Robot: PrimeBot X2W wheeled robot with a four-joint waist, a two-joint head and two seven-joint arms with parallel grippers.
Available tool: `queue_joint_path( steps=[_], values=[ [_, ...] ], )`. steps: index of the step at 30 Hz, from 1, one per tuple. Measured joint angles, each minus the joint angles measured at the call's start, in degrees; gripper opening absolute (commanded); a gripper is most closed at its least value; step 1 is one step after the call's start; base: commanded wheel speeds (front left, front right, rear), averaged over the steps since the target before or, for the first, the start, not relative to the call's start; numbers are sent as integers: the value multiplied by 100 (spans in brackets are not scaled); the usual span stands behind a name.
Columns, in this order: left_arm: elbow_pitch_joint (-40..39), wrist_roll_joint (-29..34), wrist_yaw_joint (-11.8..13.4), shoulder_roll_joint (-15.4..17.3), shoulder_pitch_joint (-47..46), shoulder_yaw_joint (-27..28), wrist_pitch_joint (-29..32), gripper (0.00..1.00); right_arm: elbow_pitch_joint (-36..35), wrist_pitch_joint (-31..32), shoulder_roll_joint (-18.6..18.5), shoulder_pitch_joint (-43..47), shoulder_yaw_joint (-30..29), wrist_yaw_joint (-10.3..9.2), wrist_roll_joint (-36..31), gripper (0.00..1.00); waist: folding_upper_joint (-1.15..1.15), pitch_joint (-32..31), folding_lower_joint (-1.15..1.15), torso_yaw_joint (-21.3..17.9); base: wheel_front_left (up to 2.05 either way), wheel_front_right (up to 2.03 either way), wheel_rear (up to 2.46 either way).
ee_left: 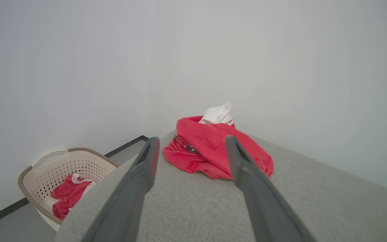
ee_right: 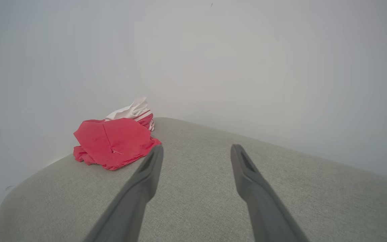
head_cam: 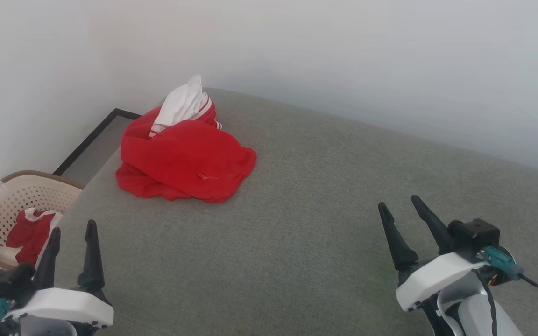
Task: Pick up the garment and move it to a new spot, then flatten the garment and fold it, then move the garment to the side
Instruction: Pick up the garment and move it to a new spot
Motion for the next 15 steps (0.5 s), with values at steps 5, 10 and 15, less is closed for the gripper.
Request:
queue_joint_path(
  steps=[5, 10, 15],
  values=[
    [58, -303, -1, -52, -99, 54, 201, 100, 7, -19, -7, -4, -18, 0, 12, 100, 0, 58, 0, 17, 0, 0, 0],
    [152, -434, -23, 21, -428, 31, 450, 100, -46, -11, -44, -55, -71, 0, 3, 100, 0, 193, 0, -64, 0, 0, 0],
    [389, -567, -55, 321, -967, -56, 760, 100, -159, 49, -125, -210, -123, 0, -41, 100, 0, 408, 0, -235, 0, 0, 0]
  ],
)
